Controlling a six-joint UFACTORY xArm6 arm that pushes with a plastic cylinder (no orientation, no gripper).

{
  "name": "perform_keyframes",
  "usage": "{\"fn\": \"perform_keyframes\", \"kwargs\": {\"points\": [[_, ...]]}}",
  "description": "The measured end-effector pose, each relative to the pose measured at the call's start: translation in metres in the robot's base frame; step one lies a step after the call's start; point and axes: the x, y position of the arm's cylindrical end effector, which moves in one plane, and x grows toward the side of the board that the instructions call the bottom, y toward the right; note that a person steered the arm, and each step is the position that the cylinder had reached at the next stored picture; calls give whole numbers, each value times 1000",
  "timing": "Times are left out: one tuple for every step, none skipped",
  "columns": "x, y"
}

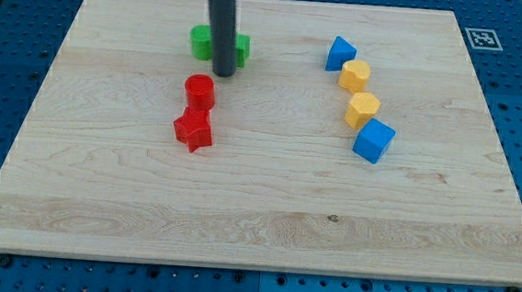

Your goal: Slide the green star up a bit

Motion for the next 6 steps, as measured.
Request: {"fn": "perform_keyframes", "kwargs": {"points": [[1,-6],[0,-28],[-3,-29],[-12,-12],[-16,14],[-16,27]]}}
